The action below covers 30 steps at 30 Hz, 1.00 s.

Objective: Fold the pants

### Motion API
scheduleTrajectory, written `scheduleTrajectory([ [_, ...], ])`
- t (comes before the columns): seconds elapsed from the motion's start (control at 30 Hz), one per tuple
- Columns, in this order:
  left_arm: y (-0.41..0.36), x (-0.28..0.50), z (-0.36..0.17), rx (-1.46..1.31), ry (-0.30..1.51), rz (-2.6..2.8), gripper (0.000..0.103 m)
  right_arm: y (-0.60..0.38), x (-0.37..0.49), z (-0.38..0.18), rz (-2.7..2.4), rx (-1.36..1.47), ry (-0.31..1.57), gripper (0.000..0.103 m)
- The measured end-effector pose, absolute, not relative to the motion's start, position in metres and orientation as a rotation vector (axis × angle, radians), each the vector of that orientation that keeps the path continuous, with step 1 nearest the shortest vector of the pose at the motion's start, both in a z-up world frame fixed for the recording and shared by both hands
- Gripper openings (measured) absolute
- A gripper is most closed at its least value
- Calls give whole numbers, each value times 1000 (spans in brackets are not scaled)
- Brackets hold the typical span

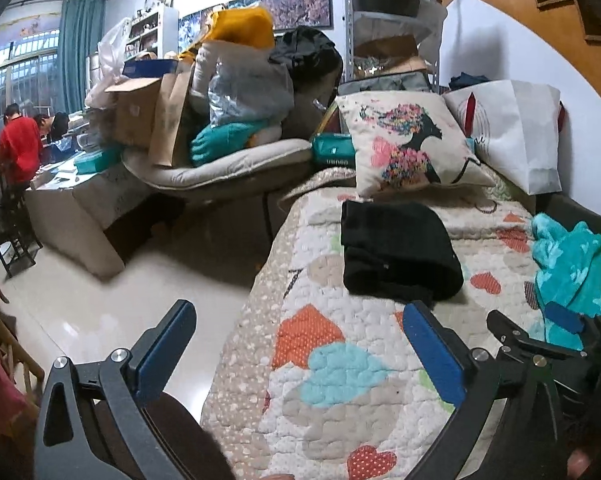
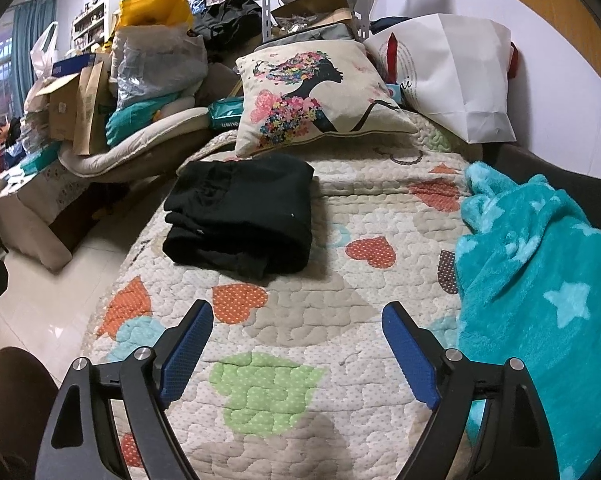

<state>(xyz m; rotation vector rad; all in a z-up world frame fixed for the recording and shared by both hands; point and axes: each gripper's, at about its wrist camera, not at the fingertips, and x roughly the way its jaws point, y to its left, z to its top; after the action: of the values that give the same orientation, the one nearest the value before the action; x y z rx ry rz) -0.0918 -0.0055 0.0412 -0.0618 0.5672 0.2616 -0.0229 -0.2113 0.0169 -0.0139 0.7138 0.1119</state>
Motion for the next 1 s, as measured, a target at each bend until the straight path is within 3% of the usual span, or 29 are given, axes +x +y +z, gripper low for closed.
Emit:
scheduleTrajectory([
  [0.4,-2,-86,28,-81,625,269,103,-197,-21,9,-13,-229,713,90],
  [1.0,-6,-85,24,-68,645,259,103,-193,-22,9,-6,-248,720,91],
])
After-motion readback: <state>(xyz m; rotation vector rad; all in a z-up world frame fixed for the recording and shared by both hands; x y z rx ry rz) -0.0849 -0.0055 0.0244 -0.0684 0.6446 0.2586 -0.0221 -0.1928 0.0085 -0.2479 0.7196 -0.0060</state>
